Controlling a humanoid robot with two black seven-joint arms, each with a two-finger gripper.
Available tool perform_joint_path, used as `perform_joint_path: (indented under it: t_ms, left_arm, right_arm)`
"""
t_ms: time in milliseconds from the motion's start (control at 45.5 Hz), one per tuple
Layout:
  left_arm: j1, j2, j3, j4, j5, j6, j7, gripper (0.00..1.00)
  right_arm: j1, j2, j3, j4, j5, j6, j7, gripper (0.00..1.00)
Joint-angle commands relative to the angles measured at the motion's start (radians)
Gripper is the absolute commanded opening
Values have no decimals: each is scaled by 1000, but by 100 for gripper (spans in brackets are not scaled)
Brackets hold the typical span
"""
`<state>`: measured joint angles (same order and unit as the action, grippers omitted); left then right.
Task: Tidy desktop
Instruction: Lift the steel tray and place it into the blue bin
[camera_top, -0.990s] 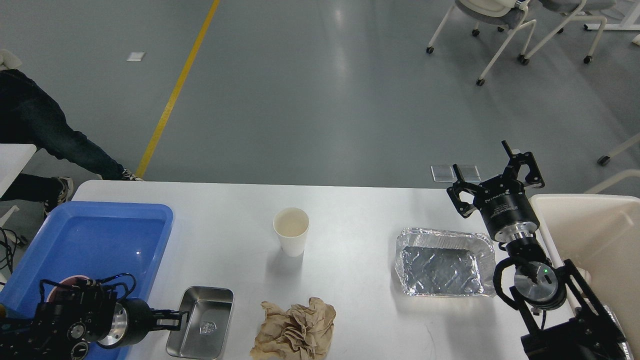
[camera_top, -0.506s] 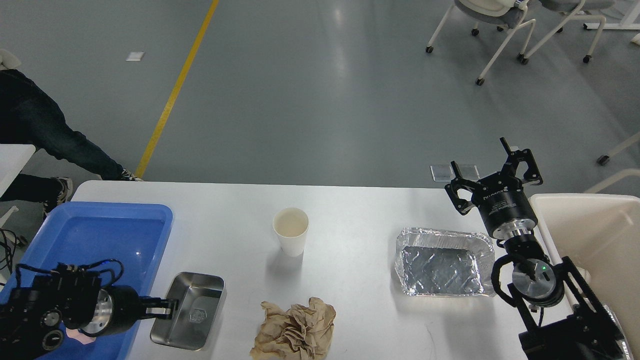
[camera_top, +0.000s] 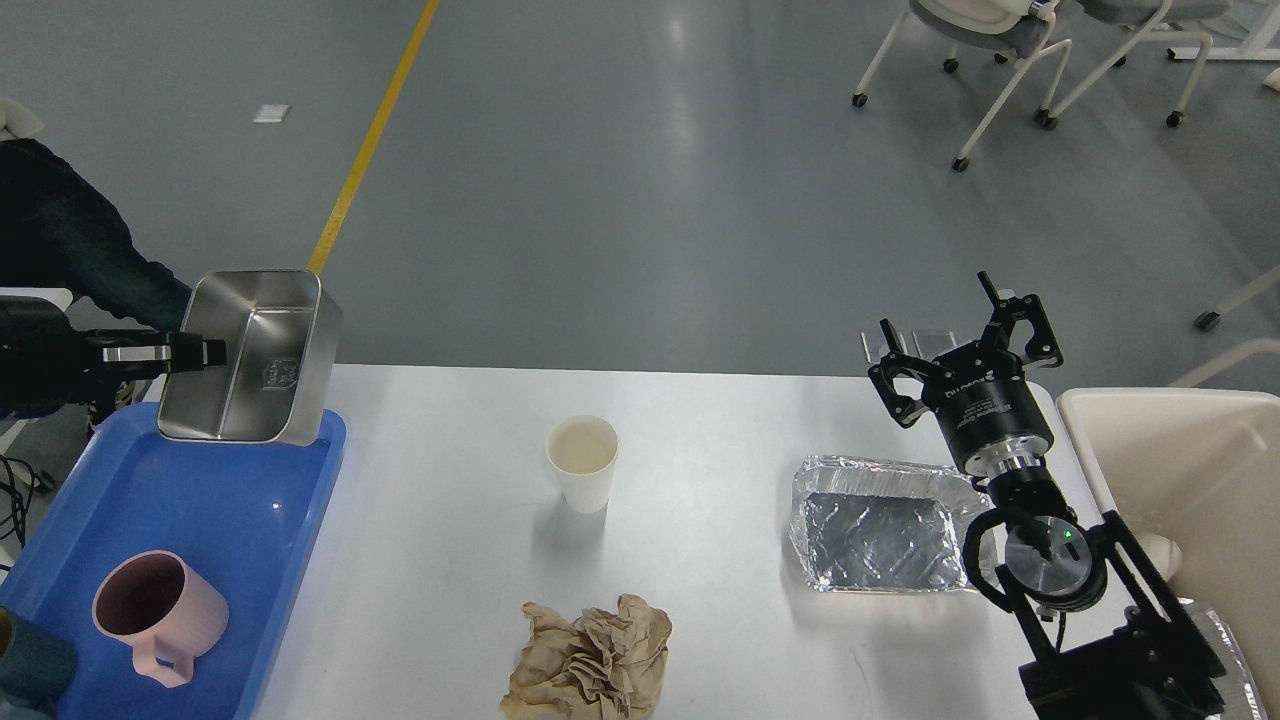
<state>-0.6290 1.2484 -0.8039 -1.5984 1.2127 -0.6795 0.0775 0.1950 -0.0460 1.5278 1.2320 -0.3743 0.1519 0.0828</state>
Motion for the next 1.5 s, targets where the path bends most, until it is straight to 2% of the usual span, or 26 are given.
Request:
perform_joint_path:
  t_ms: [0,176,462,550,704,748,770,792,814,836,1012,1474]
  left_arm:
    - [32,-27,37,116,10,50,8,2]
    - [38,-151,146,407,14,153,8,2]
    - [38,-389,235,767,8,294,7,4]
    - [38,-449,238,842,2,313,2,5]
    - [38,-510,239,891,-1,337,4,9]
    - [38,-524,241,897,-4,344,5,17]
    - [38,-530,242,900,-5,345,5,28]
    - [40,-540,242,903,-7,348,5,65]
    - [40,-543,241,903,-7,350,5,76]
    - [40,-546,241,903,-9,351,4,81]
    - [60,-529,242,903,-74,336,1,95]
    - [94,-498,239,903,-74,342,-7,97]
  right_arm:
    - [-5,-5,0,3,0,0,0,100]
    - [-6,-5,0,3,0,-2,0,100]
    - [-11,-5,0,3,-6,0,0,100]
    - [-14,-5,0,3,-6,0,0,100]
    - [-16,-8,2,3,-6,0,0,100]
    - [-17,-8,2,3,-6,0,0,100]
    - [-17,-8,2,3,-6,0,0,100]
    - [-17,-8,2,1,-6,0,0,100]
    - [-17,-9,2,1,-6,0,0,100]
    - [-17,-9,2,3,-6,0,0,100]
    - [-17,-11,2,3,-6,0,0,100]
    - [-17,-9,3,1,-6,0,0,100]
